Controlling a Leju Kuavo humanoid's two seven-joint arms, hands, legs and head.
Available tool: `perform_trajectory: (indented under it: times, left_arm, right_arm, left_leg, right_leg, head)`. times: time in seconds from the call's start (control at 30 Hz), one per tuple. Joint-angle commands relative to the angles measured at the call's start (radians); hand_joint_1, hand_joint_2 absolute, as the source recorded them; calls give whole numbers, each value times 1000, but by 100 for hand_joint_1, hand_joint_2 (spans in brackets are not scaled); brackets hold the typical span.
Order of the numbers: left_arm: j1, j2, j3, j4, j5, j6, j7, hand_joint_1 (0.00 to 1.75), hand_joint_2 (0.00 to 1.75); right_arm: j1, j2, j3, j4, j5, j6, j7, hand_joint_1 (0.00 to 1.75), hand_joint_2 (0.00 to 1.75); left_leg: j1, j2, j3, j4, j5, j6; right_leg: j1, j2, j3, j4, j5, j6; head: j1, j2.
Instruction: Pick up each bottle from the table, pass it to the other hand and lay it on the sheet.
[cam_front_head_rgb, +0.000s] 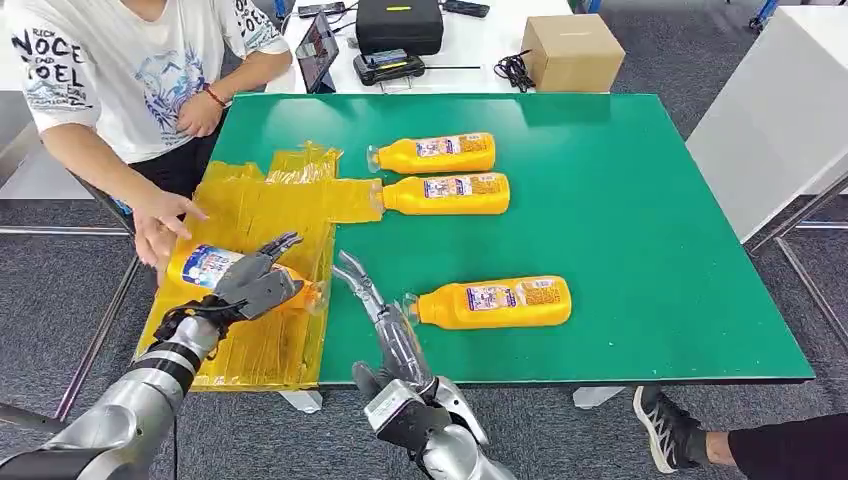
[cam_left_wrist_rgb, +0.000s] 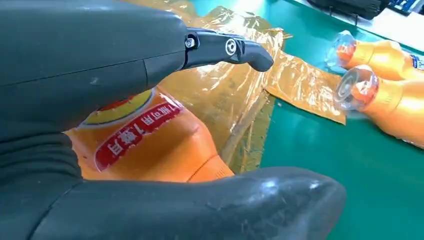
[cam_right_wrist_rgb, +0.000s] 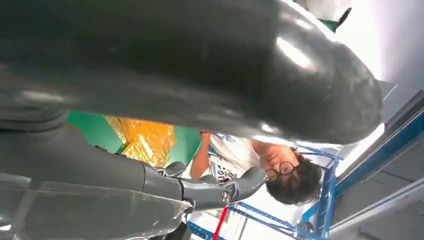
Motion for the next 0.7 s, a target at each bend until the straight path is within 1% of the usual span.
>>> perform_trajectory:
  times: [0.03,0.07,0.1,0.13,0.17,0.2,0.23,0.27,0.3,0.33,0.37,0.4,0.43,0.5,0.57,0.6,0.63,0.67,0.7]
  left_arm:
    - [-18,-1,-55,6,-127,379,57,0,0]
    - [-18,-1,-55,6,-127,379,57,0,0]
    - [-11,-10,-20,-6,-101,486,43,0,0]
    - [25,-10,17,-111,-185,570,32,0,0]
    - [44,-39,92,-159,-159,570,-12,0,0]
    - [53,-83,182,-201,-124,570,-95,0,0]
    - [25,-113,221,-142,-6,570,-155,0,0]
    - [37,-124,176,-191,118,543,-155,0,0]
    - [59,-137,147,-256,275,473,-155,0,0]
    - [82,-153,149,-320,422,396,-155,0,0]
    - [88,-155,145,-333,451,383,-155,0,0]
    - [104,-161,135,-374,488,368,-155,0,0]
    - [117,-160,122,-406,516,359,-155,0,0]
    - [164,-154,75,-525,629,352,-155,0,0]
    - [195,-156,66,-608,702,349,-155,0,0]
    - [220,-148,48,-652,740,367,-155,0,0]
    - [229,-156,64,-660,796,327,-155,0,0]
    - [241,-162,78,-668,826,300,-155,0,0]
    - [254,-172,99,-654,884,241,-155,0,0]
  right_arm:
    - [-29,3,33,57,-7,-5,3,0,0]
    - [-29,3,33,57,-7,-5,3,0,0]
    - [-38,6,43,70,-6,-1,7,0,0]
    - [-42,5,55,82,-6,-3,9,0,0]
    - [-42,8,55,89,-5,-10,8,0,0]
    - [-44,10,57,94,1,-25,7,0,0]
    - [-43,8,60,93,4,-33,6,0,0]
    - [-42,5,60,89,9,-45,7,0,0]
    - [-40,0,60,81,12,-54,9,0,0]
    - [-35,-3,55,73,17,-67,13,0,0]
    - [-33,-7,53,69,17,-67,13,0,0]
    - [-29,-12,48,61,18,-70,14,0,0]
    - [-26,-15,45,56,22,-75,14,0,0]
    - [-10,-31,24,28,37,-99,14,0,0]
    - [7,-44,3,0,65,-136,20,0,0]
    - [32,-50,-21,-30,89,-154,33,0,0]
    - [43,-60,-34,-49,124,-169,57,0,175]
    - [50,-75,-49,-69,164,-192,78,0,175]
    - [49,-104,-72,-79,229,-216,133,0,175]
  left_leg:
    - [3,1,4,1,-2,-2]
    - [2,1,2,0,-1,-2]
    - [1,1,2,0,-1,-1]
    - [2,1,3,0,-1,-2]
    - [1,2,2,0,-1,-1]
    - [2,3,4,0,-2,-1]
    - [1,2,2,0,-1,-1]
    - [3,0,3,1,-2,-1]
    - [2,-1,2,0,-1,-1]
    - [2,-1,2,1,-2,-1]
    - [1,-3,0,0,0,-1]
    - [2,-3,1,1,-2,-1]
    - [1,1,0,0,-1,-1]
    - [1,1,0,0,-1,-1]
    - [1,0,0,0,-2,-1]
    - [2,1,1,1,-3,-2]
    - [1,1,0,0,-2,-1]
    - [2,1,2,1,-3,-2]
    - [1,0,1,0,-2,-1]
  right_leg:
    - [3,0,4,0,-2,-3]
    - [2,0,2,0,-1,-2]
    - [1,0,1,0,-1,-1]
    - [2,0,2,-1,-1,-2]
    - [1,1,1,-1,-1,-1]
    - [2,2,3,-1,-1,-2]
    - [2,1,1,-1,-1,-1]
    - [3,-1,4,-1,-2,-2]
    - [2,-2,2,0,-2,-1]
    - [2,-2,3,-1,-2,-2]
    - [1,-3,0,-1,-1,-1]
    - [2,-3,3,-1,-2,-2]
    - [1,0,1,-1,-1,-1]
    - [1,-1,1,-1,-1,-1]
    - [1,-1,1,-1,-1,-1]
    - [2,-1,2,-1,-2,-2]
    - [2,-1,0,-1,-1,-2]
    - [2,-1,2,-1,-3,-2]
    - [2,-2,1,-2,-2,-2]
  head:
    - [0,0]
    - [0,0]
    - [0,0]
    - [0,0]
    - [0,0]
    - [0,0]
    - [0,0]
    - [0,0]
    - [0,0]
    - [0,0]
    - [0,0]
    - [0,0]
    - [0,0]
    - [0,0]
    - [0,0]
    - [0,0]
    - [0,0]
    - [0,0]
    - [0,0]
